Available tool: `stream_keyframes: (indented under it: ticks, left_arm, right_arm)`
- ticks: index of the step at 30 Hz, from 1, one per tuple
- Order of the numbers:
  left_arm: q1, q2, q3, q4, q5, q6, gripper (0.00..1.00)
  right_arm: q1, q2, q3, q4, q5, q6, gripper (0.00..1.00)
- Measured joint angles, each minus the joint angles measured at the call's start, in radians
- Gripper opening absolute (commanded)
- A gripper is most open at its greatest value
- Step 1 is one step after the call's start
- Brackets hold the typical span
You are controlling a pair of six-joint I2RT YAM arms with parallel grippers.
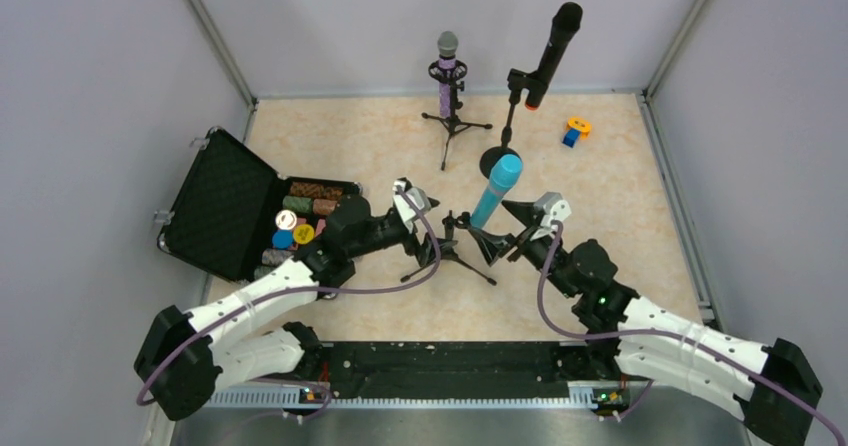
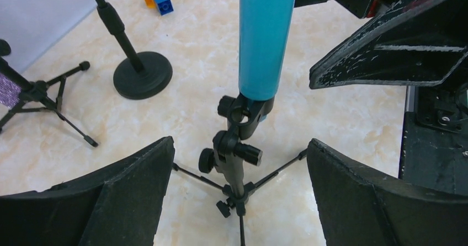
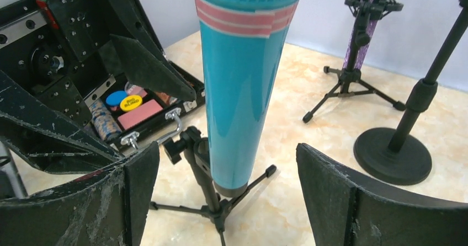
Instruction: Attach the microphones to the stand
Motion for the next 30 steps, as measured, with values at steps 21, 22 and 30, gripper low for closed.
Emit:
stream_keyframes:
  ticks: [21, 22, 30]
  left_arm:
    - [0.058, 0.053, -0.197, 0.132, -0.008, -0.063, 0.89]
    - [0.067, 0.068, -0.194, 0.140, 0.007, -0.063, 0.88]
    - [0.088, 0.200, -0.059, 0.163, 0.154, -0.005, 0.80]
  right_arm:
    - [-0.003, -0.211, -0.015, -0.396, -0.132, 0.219, 0.98]
    - [-0.006, -0.214, -0.020, -0.399, -0.140, 0.225, 0.98]
    - [-0.093, -0.220, -0.059, -0.406, -0.246, 0.278, 0.96]
